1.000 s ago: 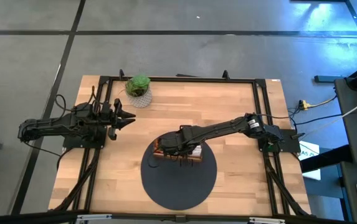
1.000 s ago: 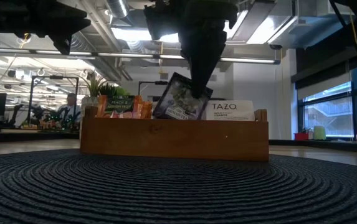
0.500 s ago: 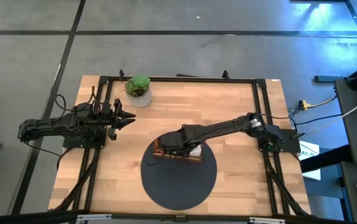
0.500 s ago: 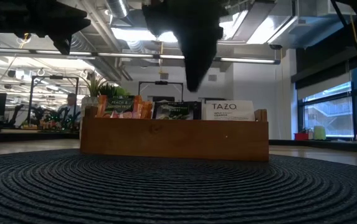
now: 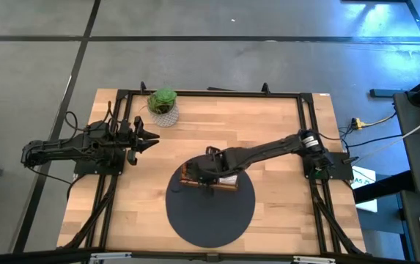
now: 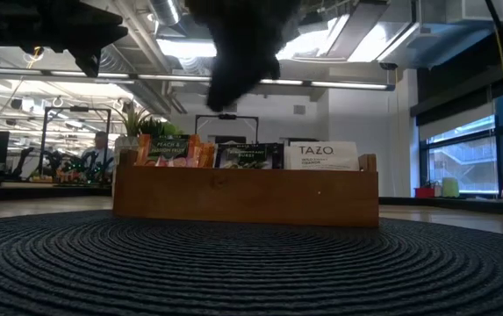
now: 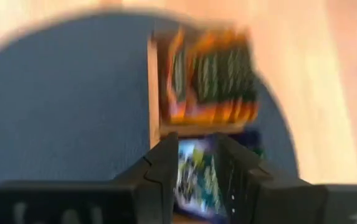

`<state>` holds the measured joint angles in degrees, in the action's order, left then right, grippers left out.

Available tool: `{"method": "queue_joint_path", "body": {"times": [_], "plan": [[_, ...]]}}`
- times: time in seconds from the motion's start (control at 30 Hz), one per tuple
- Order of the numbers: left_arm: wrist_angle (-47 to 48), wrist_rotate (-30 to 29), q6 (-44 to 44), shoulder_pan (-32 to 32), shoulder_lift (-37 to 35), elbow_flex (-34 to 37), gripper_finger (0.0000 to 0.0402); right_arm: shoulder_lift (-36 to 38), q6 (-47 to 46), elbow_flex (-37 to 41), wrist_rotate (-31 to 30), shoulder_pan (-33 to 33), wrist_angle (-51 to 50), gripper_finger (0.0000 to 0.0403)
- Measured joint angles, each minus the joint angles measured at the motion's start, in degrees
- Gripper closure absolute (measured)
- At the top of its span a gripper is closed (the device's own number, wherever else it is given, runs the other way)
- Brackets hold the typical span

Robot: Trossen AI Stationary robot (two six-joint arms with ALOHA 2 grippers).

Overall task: Pick & Place Tea
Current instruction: Put the violet tea bag into the middle slot of the wooden organizer

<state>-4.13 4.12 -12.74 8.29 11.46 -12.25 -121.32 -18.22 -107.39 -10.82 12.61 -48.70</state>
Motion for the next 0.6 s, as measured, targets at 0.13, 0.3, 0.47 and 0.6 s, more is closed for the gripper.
{"method": "queue_joint_path", "body": {"times": [0.13, 0.3, 0.47, 0.6], "plan": [[0.0, 0.0, 0.0, 0.0, 0.0, 0.0, 0.0313, 0.0, -1.0, 4.4, -1.1, 1.2, 0.6, 0.0307], [0.0, 0.0, 0.0, 0.0, 0.0, 0.0, 0.0313, 0.0, -2.7, 8.6, -4.2, 2.2, 1.0, 0.0309], [0.0, 0.0, 0.0, 0.0, 0.0, 0.0, 0.0313, 0.0, -4.2, 11.4, -4.2, 2.3, 4.3, 0.0309], [0.0, 0.0, 0.0, 0.0, 0.0, 0.0, 0.0313, 0.0, -4.0, 11.3, -2.3, 2.3, 6.6, 0.0309]]}}
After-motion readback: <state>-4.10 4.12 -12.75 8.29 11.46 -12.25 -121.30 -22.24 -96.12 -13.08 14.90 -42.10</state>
